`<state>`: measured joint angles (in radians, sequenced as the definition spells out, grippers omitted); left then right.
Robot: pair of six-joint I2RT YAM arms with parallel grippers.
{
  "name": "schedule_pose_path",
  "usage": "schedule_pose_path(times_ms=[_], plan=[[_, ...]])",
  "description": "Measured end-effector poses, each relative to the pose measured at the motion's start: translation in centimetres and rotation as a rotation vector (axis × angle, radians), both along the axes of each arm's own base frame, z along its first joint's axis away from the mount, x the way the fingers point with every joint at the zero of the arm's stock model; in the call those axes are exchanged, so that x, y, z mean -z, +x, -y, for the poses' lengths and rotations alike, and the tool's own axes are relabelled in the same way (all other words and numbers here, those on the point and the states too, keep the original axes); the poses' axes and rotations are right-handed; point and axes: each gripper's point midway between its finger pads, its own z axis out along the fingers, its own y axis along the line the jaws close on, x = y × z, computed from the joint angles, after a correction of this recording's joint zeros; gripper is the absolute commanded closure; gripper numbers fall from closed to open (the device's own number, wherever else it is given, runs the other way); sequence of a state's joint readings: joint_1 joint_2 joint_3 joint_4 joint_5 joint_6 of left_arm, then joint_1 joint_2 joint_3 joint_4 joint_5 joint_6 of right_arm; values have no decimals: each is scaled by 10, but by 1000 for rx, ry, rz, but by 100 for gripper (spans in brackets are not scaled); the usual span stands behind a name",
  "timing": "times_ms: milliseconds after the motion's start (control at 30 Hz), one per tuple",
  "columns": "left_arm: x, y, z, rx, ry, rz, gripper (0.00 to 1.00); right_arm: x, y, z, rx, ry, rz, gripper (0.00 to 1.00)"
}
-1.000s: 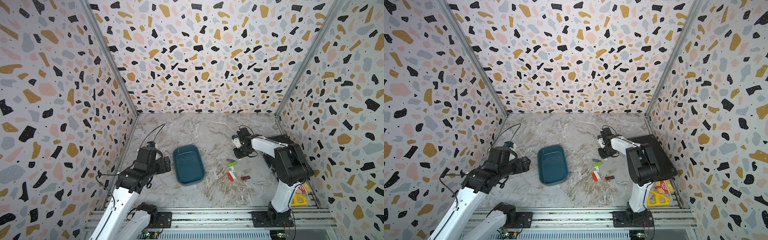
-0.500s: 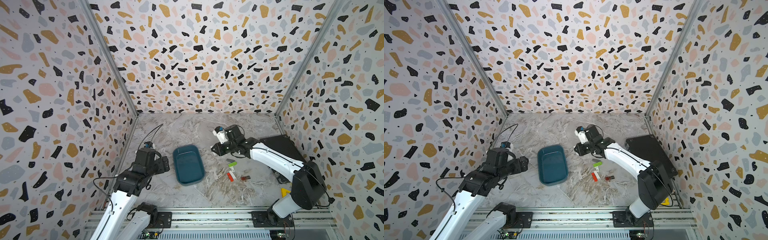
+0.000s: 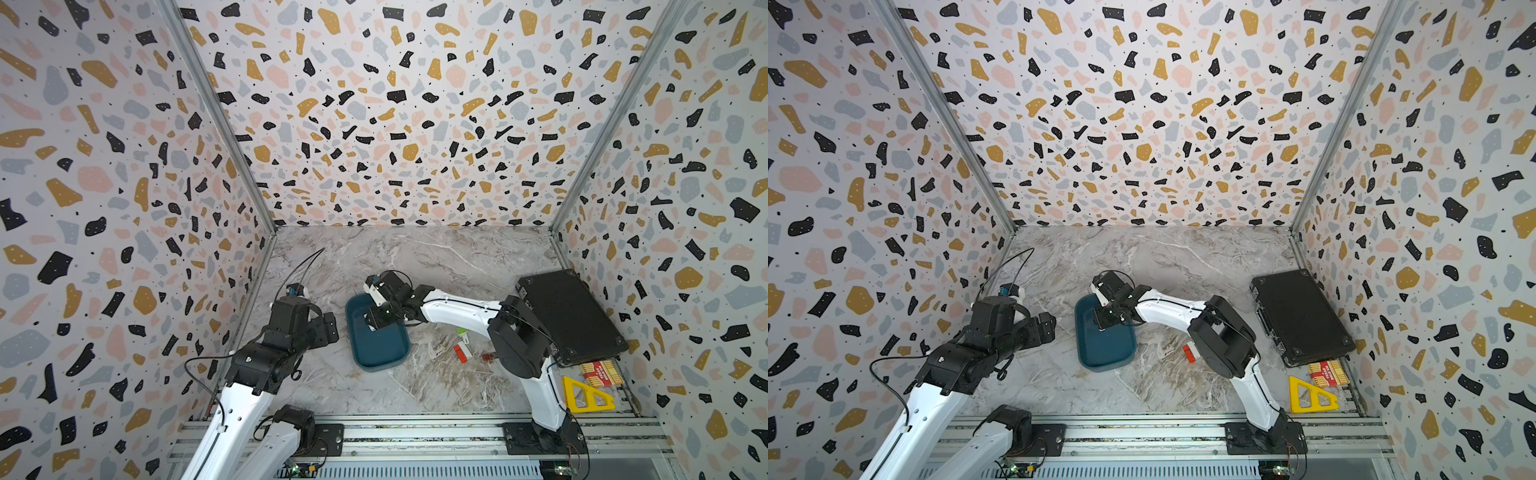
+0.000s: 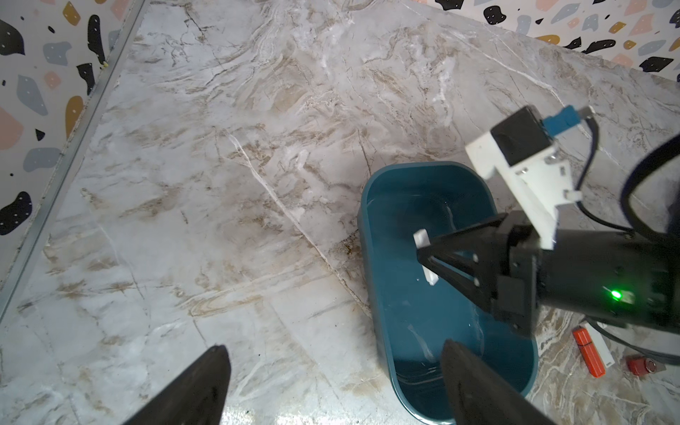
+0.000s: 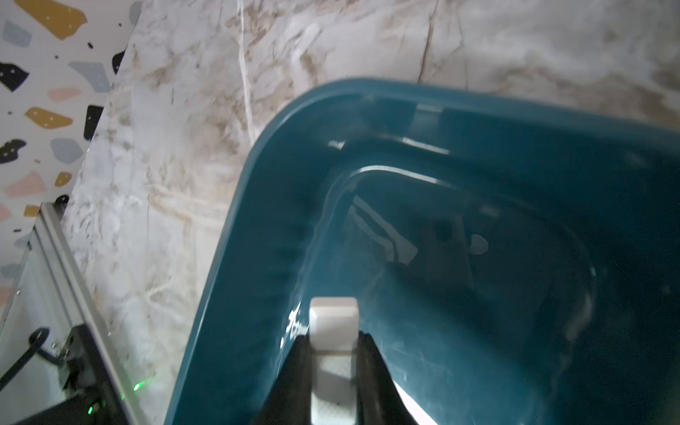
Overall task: Put the usb flash drive into the storage box
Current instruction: Place the USB flash in the storage box, then pick up the USB flash from the center of the board.
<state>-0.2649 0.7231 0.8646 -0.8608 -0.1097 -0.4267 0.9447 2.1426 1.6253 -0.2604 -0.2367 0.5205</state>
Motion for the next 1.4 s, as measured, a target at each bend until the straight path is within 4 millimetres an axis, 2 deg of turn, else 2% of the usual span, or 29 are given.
schedule_pose_path(times_ms=[67, 167, 267, 333, 433, 533, 600, 667, 733, 867, 933, 1000, 1067, 1167, 1400], plan=[[1, 0, 0, 2, 3, -4, 1, 9, 3, 0, 10, -20, -3, 56], [1, 0, 2, 15, 3, -3, 0, 10, 5, 5, 12, -54, 0, 52], [0, -1, 8, 46, -6, -3, 4, -6, 11, 21, 24, -73, 46, 51], [1, -2, 15, 82, -16, -10, 7, -29, 11, 44, 35, -69, 83, 52], [3, -4, 34, 175, -36, -33, 12, -76, 21, 110, 117, -50, 164, 51], [0, -7, 70, 315, -28, -54, 12, -119, 44, 207, 304, -26, 266, 50], [-1, -13, 103, 428, -20, -67, 13, -126, 54, 277, 462, -50, 309, 50], [3, -20, 135, 519, -7, -91, 13, -111, 56, 335, 601, -112, 299, 50], [8, -26, 167, 606, 22, -112, 12, -81, 50, 370, 695, -175, 233, 51], [22, -27, 231, 760, 93, -147, 13, -8, 31, 411, 820, -275, 35, 55], [35, -20, 256, 815, 121, -163, 15, 20, 18, 425, 864, -304, -55, 55], [52, -11, 277, 867, 149, -190, 16, 39, 6, 437, 905, -327, -113, 55], [72, -4, 298, 927, 174, -221, 19, 47, -2, 446, 940, -333, -126, 55], [93, 6, 326, 1003, 207, -245, 20, 48, -3, 449, 966, -322, -107, 55], [107, 26, 381, 1152, 220, -216, 27, 43, 8, 448, 984, -287, -67, 56]])
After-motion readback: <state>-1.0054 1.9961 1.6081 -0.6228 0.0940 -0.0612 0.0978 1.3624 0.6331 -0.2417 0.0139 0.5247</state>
